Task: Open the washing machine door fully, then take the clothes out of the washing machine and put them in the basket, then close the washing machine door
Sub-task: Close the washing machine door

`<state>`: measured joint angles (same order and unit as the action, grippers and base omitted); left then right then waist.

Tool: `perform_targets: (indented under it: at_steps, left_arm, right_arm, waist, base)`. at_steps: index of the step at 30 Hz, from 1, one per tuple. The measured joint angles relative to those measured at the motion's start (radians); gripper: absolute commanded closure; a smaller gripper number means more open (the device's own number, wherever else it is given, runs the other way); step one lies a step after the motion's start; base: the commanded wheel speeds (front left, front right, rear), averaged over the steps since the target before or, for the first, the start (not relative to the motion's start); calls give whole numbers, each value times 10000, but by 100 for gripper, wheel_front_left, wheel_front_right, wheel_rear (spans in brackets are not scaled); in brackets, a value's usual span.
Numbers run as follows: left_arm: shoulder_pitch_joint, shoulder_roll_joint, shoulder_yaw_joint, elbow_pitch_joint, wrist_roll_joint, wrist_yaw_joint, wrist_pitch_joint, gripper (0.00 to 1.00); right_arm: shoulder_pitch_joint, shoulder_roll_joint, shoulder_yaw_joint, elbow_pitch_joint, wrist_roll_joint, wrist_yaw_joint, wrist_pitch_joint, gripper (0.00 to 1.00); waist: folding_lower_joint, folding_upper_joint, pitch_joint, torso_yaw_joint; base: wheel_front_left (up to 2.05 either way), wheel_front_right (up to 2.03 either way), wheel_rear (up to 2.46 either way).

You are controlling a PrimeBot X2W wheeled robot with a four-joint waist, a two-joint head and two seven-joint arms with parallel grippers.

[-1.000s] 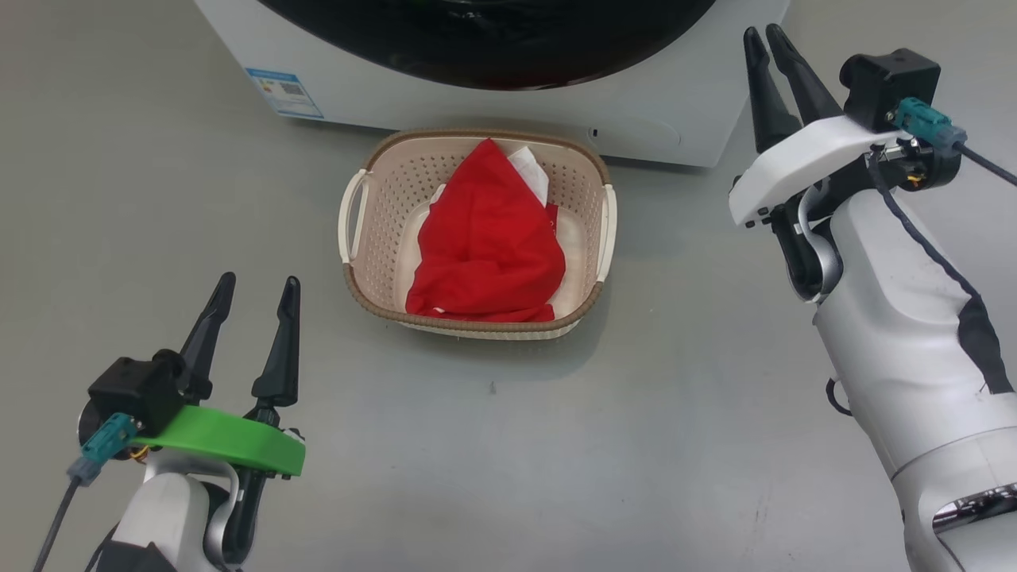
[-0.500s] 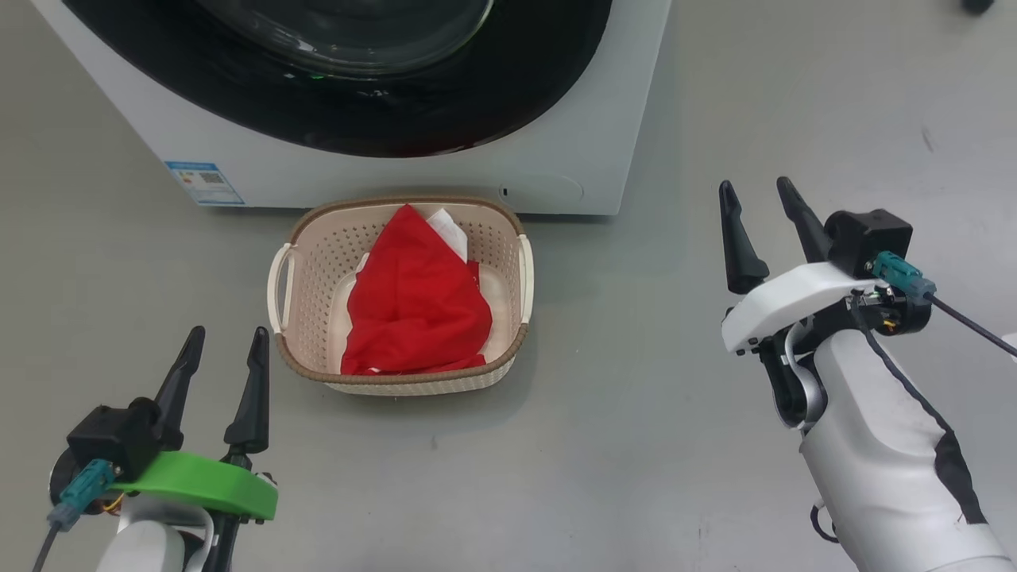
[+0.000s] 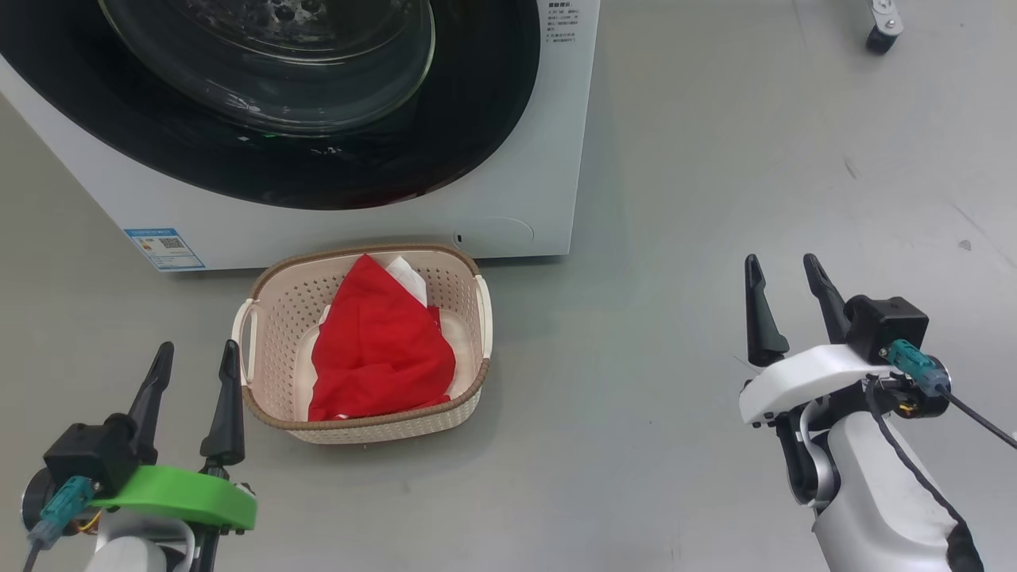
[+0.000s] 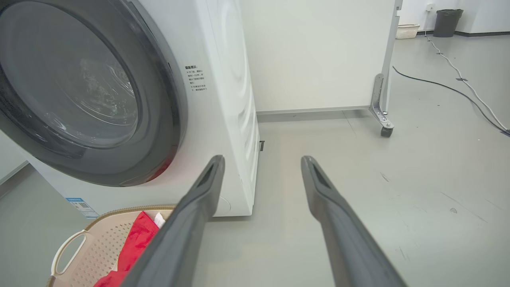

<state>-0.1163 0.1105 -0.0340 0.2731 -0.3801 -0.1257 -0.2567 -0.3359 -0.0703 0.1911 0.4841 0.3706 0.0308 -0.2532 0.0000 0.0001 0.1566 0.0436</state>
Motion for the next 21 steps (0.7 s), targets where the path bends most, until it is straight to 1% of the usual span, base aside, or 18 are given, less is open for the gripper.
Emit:
perform_targets:
  at_steps: [3,12,21]
  left_arm:
    - [93,-59,245,13,46,0,0,0]
    - [361,-222,523,54,397,0,0,0]
    - [604,-309,577,52,667,0,0,0]
  right_arm:
    - [401,36,-188,-278,-67,-153,0,0]
    - [1063,71,-336,-884,-522,-163,0,0]
    - [1540,94,-430,-1252,-660,-157,0,0]
  waist:
    - [0,0,-145,-38]
    - [0,0,-463,-80]
    - [0,0,-716,17]
  base:
    - [0,0,0]
    - [0,0,0]
    - [0,0,0]
